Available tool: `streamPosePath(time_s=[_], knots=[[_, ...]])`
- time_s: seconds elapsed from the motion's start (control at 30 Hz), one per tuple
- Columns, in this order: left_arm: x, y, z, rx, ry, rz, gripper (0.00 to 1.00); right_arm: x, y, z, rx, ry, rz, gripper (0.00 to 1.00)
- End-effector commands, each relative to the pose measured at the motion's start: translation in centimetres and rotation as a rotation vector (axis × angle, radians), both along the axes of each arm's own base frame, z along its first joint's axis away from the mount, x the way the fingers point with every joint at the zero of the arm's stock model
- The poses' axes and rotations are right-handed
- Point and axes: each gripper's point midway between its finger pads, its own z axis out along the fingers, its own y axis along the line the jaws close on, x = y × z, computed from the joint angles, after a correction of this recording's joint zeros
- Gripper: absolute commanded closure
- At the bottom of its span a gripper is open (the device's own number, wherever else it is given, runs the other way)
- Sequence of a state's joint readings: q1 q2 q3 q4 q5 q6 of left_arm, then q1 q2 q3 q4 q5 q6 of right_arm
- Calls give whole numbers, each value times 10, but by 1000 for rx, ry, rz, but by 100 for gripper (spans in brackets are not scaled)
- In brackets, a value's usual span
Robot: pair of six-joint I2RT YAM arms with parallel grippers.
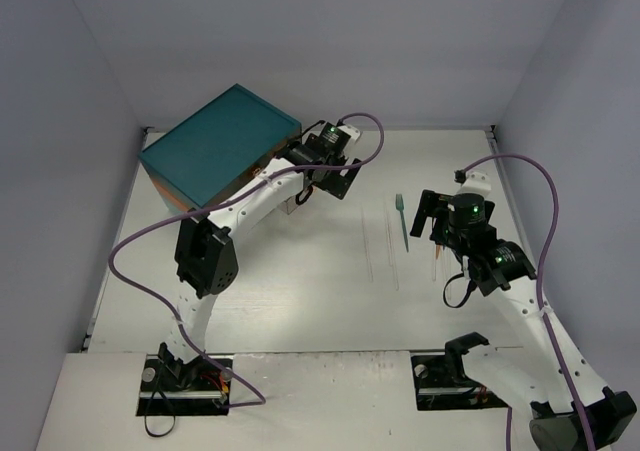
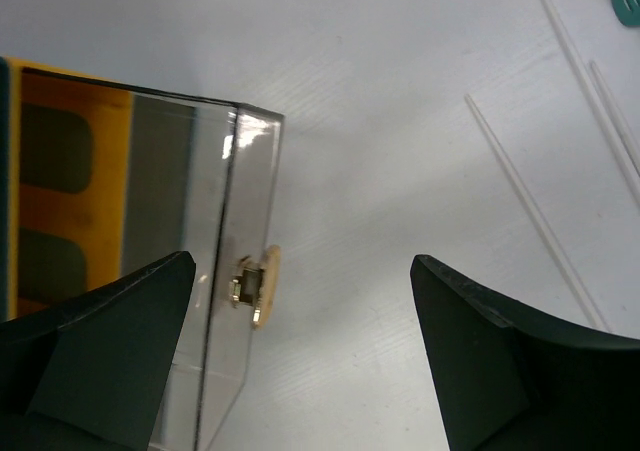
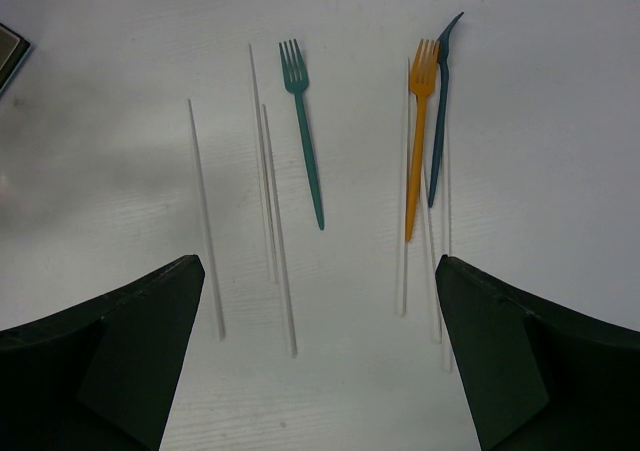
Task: Sort the eating utensils into containers
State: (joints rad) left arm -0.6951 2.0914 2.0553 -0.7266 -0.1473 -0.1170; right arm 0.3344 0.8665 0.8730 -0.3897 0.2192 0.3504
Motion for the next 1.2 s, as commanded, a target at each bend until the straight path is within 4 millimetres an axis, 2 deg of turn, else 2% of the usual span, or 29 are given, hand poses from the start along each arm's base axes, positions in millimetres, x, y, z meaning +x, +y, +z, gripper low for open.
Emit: streamPosePath(time_s=[0.0, 0.2, 0.53, 0.83, 1.0, 1.17], knots=[[-18, -19, 9, -107, 51, -42, 12, 3, -1, 7, 19, -34, -15, 0], [-33, -28, 3, -136, 114, -51, 12, 3, -2, 6, 16, -34, -19, 0], [-56, -56, 25, -269, 166, -93, 12, 4, -3, 1, 3, -18, -23, 0], [-63, -56, 32, -290, 178, -88, 12, 6, -3, -5, -8, 3, -24, 0], [-61, -51, 55, -296, 125, -91, 12, 13, -1, -14, -16, 44, -30, 1], [-58, -39, 84, -297, 56, -79, 12, 28, 7, -27, -27, 115, -32, 4]])
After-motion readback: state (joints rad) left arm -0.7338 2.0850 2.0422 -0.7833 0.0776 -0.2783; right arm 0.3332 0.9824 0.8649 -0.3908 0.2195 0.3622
